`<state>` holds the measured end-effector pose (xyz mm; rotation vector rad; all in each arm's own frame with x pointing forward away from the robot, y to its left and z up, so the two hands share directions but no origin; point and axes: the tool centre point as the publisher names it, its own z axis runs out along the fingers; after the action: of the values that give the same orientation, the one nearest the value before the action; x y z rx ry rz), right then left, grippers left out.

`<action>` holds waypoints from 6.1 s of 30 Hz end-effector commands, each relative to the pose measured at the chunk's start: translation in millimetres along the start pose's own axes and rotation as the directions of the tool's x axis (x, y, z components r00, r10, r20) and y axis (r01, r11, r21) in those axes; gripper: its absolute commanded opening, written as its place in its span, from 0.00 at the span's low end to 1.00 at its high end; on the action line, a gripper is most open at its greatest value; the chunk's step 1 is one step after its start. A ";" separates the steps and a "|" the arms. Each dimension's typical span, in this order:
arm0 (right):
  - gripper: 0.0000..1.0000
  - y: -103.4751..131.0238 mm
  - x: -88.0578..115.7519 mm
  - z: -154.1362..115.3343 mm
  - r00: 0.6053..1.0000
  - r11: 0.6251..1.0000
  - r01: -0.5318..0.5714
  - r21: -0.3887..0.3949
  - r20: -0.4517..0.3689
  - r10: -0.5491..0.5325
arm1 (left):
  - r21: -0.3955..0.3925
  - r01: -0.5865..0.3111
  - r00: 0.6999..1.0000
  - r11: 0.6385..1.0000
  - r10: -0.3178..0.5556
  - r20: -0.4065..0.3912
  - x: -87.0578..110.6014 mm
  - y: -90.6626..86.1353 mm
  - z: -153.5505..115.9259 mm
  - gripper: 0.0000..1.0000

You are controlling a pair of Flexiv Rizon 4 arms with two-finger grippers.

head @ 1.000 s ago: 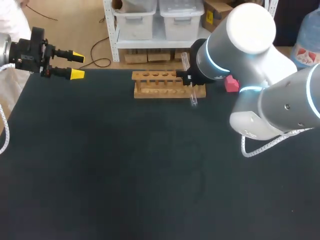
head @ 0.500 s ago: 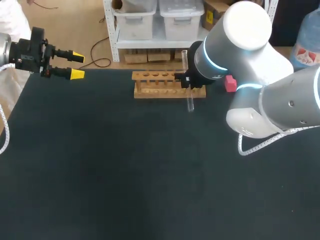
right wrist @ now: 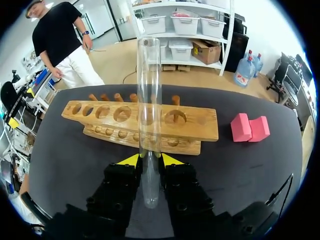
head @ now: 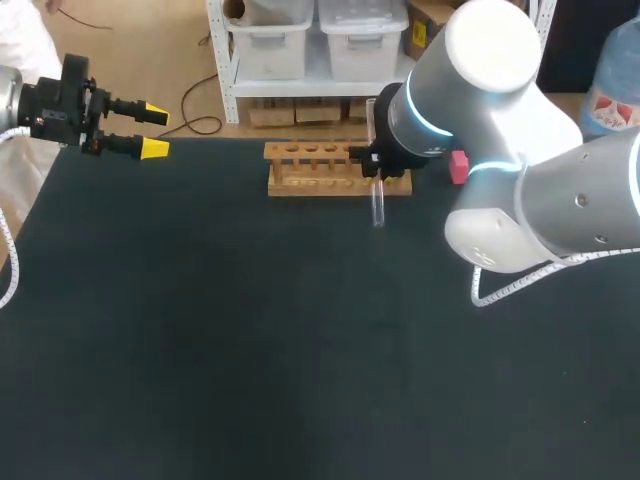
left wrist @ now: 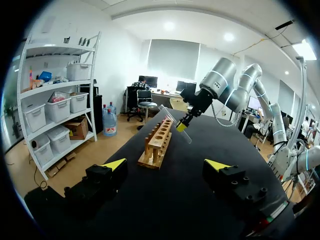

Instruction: Grasp the test tube, adjust it, and insert it.

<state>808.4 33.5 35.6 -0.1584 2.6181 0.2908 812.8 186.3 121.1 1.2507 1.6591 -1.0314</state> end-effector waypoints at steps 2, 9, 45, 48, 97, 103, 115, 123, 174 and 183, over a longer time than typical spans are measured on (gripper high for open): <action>0.00 -1.5 1.0 0.1 1.000 1.000 -0.002 0.000 -0.006 0.002 | -0.001 -0.003 1.000 1.000 0.003 0.003 1.0 -0.6 0.0 1.00; 0.00 -3.4 1.6 -15.8 1.000 1.000 -0.015 0.009 0.014 0.015 | -0.001 -0.003 1.000 1.000 0.003 0.003 1.0 -0.6 0.0 1.00; 0.00 -3.3 3.5 -101.6 0.990 0.999 -0.015 0.030 0.143 0.011 | -0.001 -0.003 1.000 1.000 0.003 0.003 1.0 -0.6 0.0 1.00; 0.00 -3.3 3.5 -101.6 0.990 0.999 -0.015 0.030 0.143 0.011 | -0.001 -0.003 1.000 1.000 0.003 0.003 1.0 -0.6 0.0 1.00; 0.00 -3.3 3.5 -101.6 0.990 0.999 -0.015 0.030 0.143 0.011 | -0.001 -0.003 1.000 1.000 0.003 0.003 1.0 -0.6 0.0 1.00; 0.00 -3.3 3.5 -101.6 0.990 0.999 -0.015 0.030 0.143 0.011 | -0.001 -0.003 1.000 1.000 0.003 0.003 1.0 -0.6 0.0 1.00; 0.00 -1.7 2.9 -99.3 0.990 1.000 -0.005 0.031 0.143 0.000 | -0.001 -0.003 1.000 1.000 0.003 0.003 1.0 -0.6 0.0 1.00; 0.00 8.8 1.1 -74.5 0.992 0.997 0.036 0.073 0.116 -0.045 | -0.001 -0.003 1.000 1.000 0.003 0.003 1.0 -0.6 0.0 1.00; 0.00 4.8 -7.4 -10.1 1.000 0.984 0.002 0.176 -0.005 -0.002 | -0.001 -0.003 1.000 1.000 0.003 0.003 1.0 -0.6 0.0 1.00; 0.00 2.4 -6.1 -6.0 1.000 0.985 -0.008 0.171 -0.021 0.012 | -0.001 -0.003 1.000 1.000 0.003 0.003 1.0 -0.6 0.0 1.00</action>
<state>808.6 34.7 46.0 -0.0889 2.6452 0.0661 812.8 186.3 121.1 1.2507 1.6591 -1.0314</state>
